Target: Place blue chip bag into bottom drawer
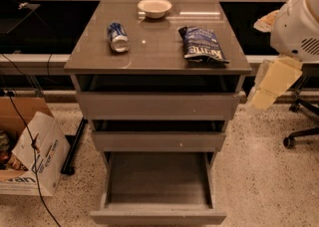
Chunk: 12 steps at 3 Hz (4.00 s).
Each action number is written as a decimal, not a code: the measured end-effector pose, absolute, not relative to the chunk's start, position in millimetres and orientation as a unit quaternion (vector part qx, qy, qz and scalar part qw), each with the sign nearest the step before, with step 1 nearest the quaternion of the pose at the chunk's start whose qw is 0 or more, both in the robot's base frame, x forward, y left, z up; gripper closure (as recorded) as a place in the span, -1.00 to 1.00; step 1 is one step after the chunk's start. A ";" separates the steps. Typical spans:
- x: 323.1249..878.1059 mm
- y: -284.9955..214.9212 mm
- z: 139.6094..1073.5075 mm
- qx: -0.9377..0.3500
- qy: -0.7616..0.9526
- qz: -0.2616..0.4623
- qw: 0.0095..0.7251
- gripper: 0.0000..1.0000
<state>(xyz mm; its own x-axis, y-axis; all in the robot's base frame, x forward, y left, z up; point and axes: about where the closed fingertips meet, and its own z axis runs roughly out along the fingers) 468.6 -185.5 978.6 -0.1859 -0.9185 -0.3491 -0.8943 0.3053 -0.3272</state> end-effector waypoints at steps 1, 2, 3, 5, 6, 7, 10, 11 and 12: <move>472.0 -186.5 976.2 -0.571 0.779 -0.010 0.259 -1.00; 493.8 -176.9 969.8 -0.545 0.788 0.012 0.287 -1.00; 545.4 -159.4 969.6 -0.516 0.784 0.023 0.345 -1.00; 644.9 -131.5 955.6 -0.470 0.768 0.064 0.430 -1.00; 686.1 -129.4 933.4 -0.443 0.779 0.085 0.436 -1.00; 728.5 -135.9 901.1 -0.411 0.799 0.108 0.426 -1.00; 759.3 -142.9 839.8 -0.373 0.838 0.142 0.372 0.00; 758.5 -144.6 849.6 -0.375 0.835 0.136 0.380 0.45; 742.9 -150.5 889.6 -0.394 0.816 0.106 0.410 0.92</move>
Offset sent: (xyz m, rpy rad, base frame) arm 0.0960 0.0251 -0.0117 0.3013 -0.1302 -0.1655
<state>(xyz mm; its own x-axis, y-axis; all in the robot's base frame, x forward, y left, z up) 742.9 -150.5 889.6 -0.3539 -0.5558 -0.7522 -0.7292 0.6676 -0.1502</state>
